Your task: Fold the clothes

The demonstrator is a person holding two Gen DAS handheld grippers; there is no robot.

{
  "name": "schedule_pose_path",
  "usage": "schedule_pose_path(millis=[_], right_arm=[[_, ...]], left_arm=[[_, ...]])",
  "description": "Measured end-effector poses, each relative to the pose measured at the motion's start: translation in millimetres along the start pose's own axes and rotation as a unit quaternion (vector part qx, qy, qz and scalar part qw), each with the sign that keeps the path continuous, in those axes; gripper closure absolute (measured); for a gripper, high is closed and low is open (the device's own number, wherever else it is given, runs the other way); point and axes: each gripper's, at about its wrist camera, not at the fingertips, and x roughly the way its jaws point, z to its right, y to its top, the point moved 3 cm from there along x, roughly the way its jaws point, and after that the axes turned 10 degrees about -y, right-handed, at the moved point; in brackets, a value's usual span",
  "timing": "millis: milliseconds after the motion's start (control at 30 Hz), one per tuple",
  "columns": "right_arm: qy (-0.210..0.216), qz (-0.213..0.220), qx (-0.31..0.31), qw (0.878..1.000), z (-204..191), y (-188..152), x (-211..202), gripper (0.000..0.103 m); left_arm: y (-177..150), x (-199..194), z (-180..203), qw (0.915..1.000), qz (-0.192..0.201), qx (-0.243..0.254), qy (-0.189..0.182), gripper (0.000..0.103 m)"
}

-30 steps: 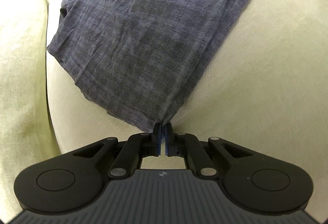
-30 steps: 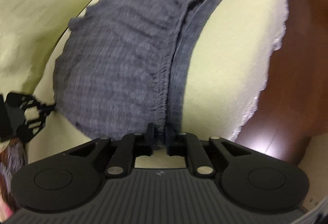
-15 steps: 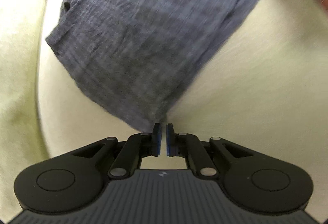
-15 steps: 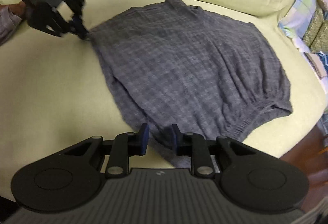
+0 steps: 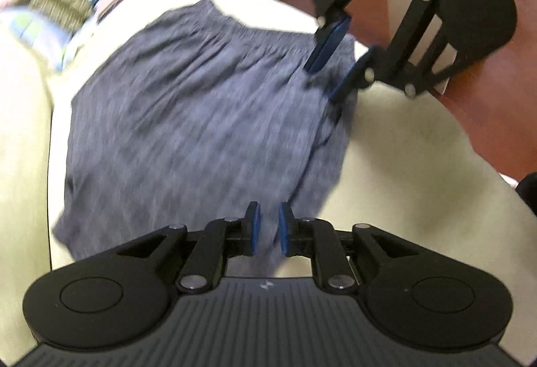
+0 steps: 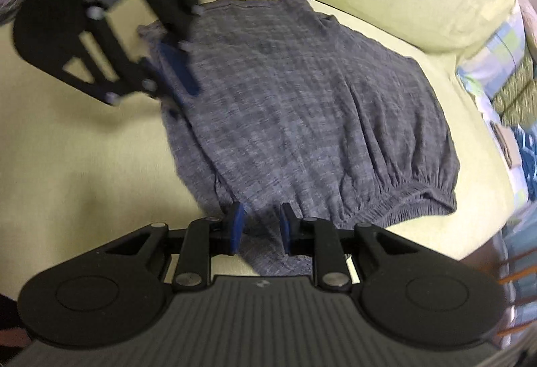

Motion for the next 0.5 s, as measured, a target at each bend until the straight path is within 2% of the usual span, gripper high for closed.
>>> schedule_pose_path(millis=[100, 300, 500], right_arm=[[0.002, 0.01, -0.021, 1.0, -5, 1, 0, 0.084], [-0.003, 0.017, -0.063, 0.998, -11, 2, 5, 0.084], [-0.004, 0.021, -0.075, 0.997, -15, 1, 9, 0.084]], left_arm=[[8, 12, 9, 0.9985, -0.007, 0.052, 0.011, 0.087], [14, 14, 8, 0.9981, 0.001, 0.06, -0.014, 0.085], [17, 26, 10, 0.9973, -0.01, 0.073, 0.001, 0.085]])
